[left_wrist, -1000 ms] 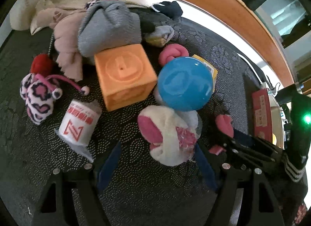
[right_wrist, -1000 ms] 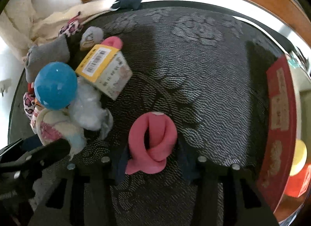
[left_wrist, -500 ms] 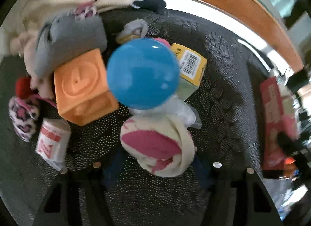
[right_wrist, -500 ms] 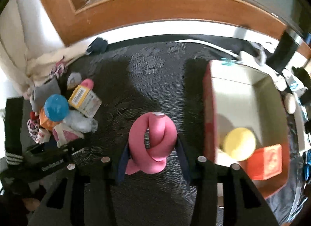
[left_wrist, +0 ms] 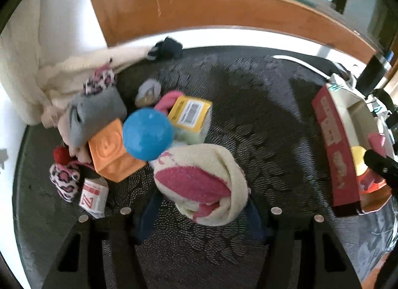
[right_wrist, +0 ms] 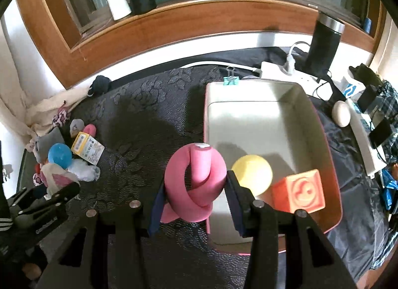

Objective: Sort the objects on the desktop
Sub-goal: 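Grasp pink knotted toy with right gripper while left grasps white-pink plush ball, then lower pink knot into tray and open right gripper while left holds plush ball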

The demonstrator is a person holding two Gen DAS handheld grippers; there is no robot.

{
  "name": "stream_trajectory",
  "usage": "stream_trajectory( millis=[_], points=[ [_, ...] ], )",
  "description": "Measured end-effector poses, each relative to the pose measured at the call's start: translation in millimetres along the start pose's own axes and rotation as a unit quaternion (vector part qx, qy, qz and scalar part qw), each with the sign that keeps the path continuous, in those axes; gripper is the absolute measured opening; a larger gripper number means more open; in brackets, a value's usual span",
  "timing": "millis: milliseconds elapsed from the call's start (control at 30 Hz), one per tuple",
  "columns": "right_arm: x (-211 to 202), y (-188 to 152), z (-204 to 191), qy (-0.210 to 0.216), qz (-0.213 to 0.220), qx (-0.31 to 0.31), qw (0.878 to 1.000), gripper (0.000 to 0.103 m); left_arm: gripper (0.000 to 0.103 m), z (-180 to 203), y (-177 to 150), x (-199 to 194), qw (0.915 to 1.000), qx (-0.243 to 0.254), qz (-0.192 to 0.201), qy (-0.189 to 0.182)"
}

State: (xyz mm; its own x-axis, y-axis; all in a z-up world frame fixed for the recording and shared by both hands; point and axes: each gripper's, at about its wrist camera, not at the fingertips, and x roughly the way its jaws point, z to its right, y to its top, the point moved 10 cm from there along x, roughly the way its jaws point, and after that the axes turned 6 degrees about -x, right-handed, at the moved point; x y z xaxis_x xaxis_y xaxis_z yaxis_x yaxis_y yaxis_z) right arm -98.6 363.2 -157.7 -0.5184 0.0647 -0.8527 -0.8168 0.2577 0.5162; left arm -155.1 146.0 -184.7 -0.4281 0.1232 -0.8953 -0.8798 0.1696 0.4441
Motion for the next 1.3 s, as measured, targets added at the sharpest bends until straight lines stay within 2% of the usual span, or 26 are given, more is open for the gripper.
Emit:
stream_trajectory(
  millis=[333,567,733,967,1300],
  points=[
    [-30,-7,51,-0.010,0.022,0.024,0.999,0.049,0.063,76,6,-33,0.9982,0.043,0.040,-0.011],
    [-47,-14,102,-0.021,0.033,0.052,0.998,0.049,0.063,138,3,-58,0.9944,0.082,0.059,-0.028],
    [-53,-14,122,-0.017,0.040,0.060,0.997,0.049,0.063,179,3,-68,0.9910,0.109,0.069,-0.037],
    [-55,-2,131,-0.005,0.049,0.054,0.997,0.049,0.063,206,10,-75,0.9889,0.120,0.082,-0.032],
    [-49,27,132,0.014,0.063,0.039,0.997,0.049,0.063,216,20,-70,0.9898,0.113,0.084,-0.025]
  ],
)
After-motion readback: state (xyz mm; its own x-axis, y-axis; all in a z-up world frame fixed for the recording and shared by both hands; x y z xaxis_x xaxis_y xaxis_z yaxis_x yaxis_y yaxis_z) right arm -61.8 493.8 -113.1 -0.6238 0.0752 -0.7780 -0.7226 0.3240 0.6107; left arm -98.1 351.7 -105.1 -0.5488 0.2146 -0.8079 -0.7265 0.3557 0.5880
